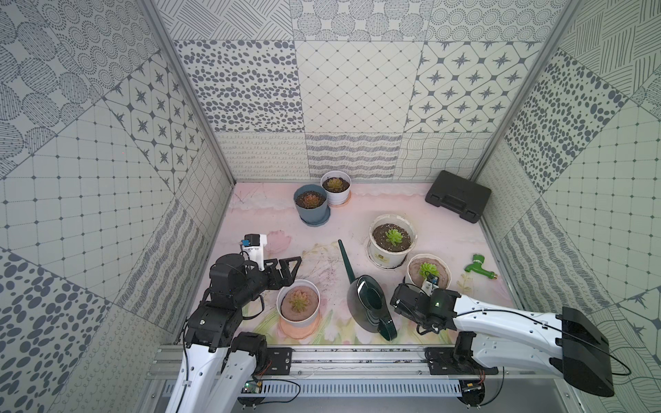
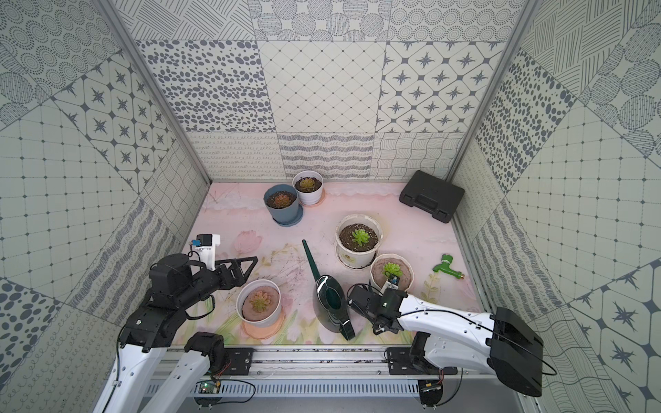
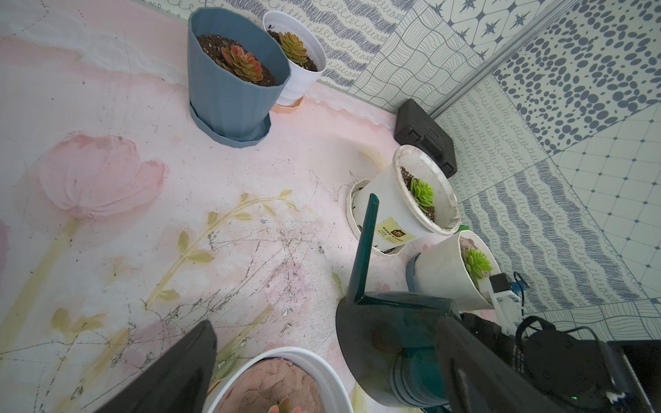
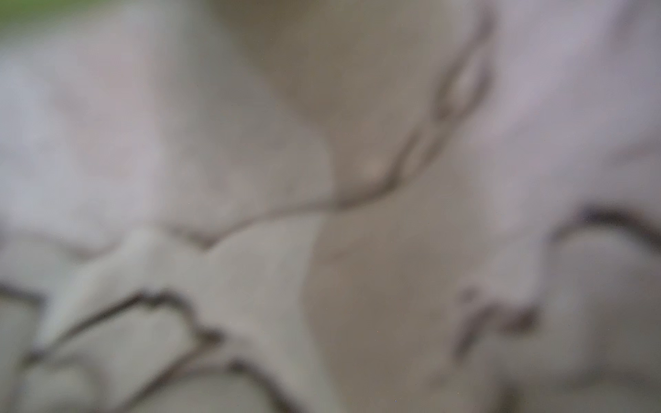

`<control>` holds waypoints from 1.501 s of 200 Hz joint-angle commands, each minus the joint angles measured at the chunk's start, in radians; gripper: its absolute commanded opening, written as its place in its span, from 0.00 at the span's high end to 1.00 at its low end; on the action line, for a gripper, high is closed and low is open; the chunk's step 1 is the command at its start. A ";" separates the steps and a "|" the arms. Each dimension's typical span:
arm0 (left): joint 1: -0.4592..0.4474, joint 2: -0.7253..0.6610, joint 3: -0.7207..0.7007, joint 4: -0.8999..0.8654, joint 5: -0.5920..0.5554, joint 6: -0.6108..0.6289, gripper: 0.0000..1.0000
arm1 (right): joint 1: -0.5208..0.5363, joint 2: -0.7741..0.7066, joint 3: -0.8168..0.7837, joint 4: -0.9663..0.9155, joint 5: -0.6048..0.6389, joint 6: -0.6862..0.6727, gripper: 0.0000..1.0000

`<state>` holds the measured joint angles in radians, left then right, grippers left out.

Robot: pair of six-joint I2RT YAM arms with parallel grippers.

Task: Water the succulent around the soil edge
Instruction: Move the pot to the center of the board.

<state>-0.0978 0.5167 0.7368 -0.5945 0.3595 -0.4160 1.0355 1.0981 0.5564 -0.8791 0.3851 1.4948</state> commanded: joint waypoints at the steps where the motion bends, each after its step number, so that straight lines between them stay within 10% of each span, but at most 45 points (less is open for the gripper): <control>1: -0.005 -0.002 -0.004 0.018 0.019 0.016 0.01 | -0.083 0.015 -0.041 0.013 -0.026 -0.076 0.05; 160: -0.006 0.013 -0.008 0.025 0.033 0.013 0.01 | -0.506 0.130 0.187 0.314 0.174 -0.921 0.03; 262: -0.001 0.016 -0.013 0.032 0.055 0.002 0.01 | -0.474 -0.418 -0.045 0.239 0.073 -0.763 0.02; 300: -0.003 0.011 -0.015 0.032 0.061 0.000 0.01 | -0.458 -0.412 -0.136 0.246 0.053 -0.687 0.03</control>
<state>-0.0978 0.5312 0.7261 -0.5934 0.3824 -0.4183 0.5632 0.6624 0.4690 -0.6552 0.4511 0.7380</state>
